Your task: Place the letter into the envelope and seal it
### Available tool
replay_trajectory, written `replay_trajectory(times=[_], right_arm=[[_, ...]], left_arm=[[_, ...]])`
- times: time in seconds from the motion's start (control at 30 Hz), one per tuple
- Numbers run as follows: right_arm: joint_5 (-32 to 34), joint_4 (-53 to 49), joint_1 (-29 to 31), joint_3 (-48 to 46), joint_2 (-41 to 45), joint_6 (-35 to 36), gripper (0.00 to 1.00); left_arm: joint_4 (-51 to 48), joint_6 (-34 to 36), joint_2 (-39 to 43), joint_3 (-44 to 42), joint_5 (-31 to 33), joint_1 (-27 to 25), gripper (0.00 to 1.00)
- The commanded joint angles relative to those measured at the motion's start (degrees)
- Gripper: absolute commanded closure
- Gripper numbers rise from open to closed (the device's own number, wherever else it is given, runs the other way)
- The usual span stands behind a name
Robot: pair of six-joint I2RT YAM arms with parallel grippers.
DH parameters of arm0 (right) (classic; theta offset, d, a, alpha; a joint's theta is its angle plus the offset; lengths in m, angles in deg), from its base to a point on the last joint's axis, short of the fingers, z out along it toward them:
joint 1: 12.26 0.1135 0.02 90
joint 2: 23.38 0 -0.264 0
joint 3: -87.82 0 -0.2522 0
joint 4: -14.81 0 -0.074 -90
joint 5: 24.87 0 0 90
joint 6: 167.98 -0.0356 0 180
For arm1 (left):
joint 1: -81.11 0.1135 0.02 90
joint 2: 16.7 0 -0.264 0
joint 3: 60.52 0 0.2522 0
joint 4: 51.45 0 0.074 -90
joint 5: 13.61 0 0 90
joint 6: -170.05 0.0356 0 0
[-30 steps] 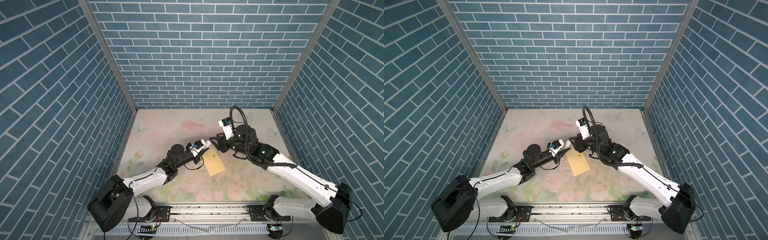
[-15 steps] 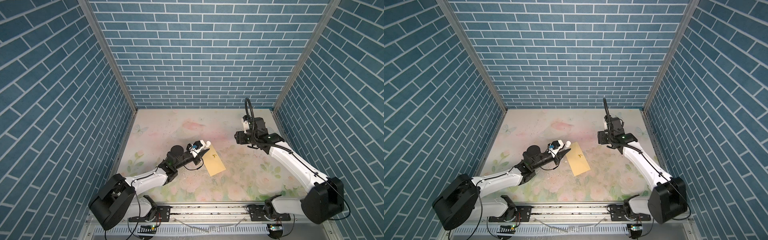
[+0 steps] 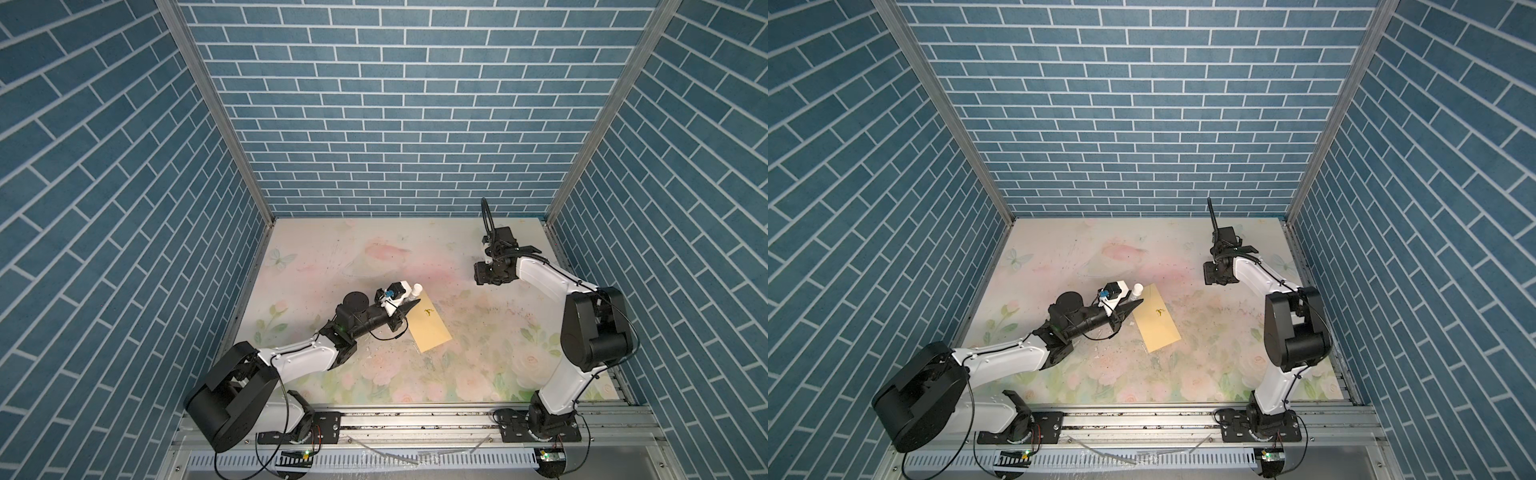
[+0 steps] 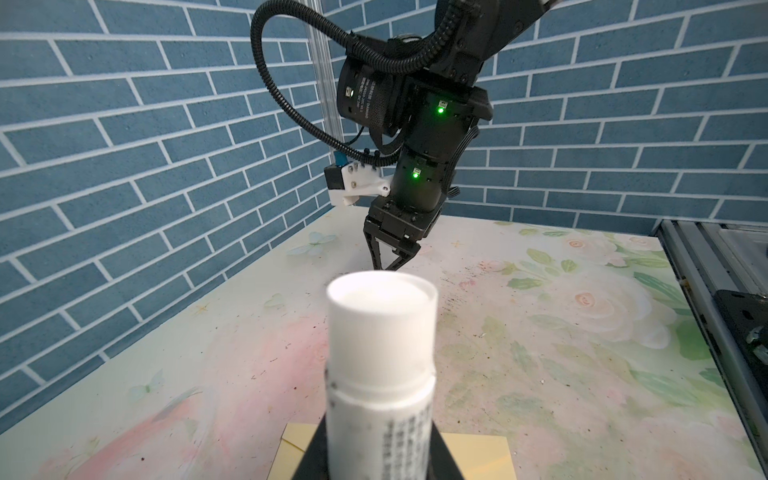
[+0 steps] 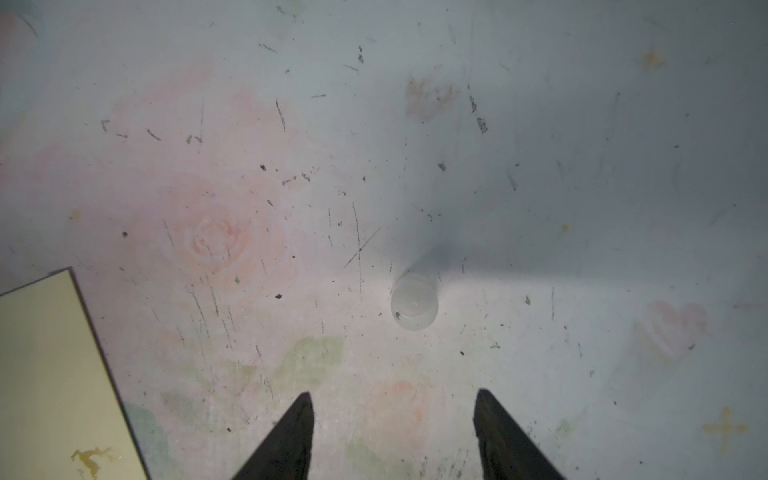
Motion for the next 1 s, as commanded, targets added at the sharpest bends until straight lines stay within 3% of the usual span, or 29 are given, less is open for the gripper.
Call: replay_trajectory(times=[0.0, 0.97], right_arm=[[0.76, -1.29, -0.41, 4.02, -3.01, 2.48, 0.41], [2.5, -1.21, -1.39, 9.08, -12.35, 3.44, 0.65]], left_arm=[[2.42, -0.65, -0.27, -0.11, -0.72, 0.17, 1.0], [0.49, -1.44, -0.24, 1.5, -1.64, 0.13, 1.0]])
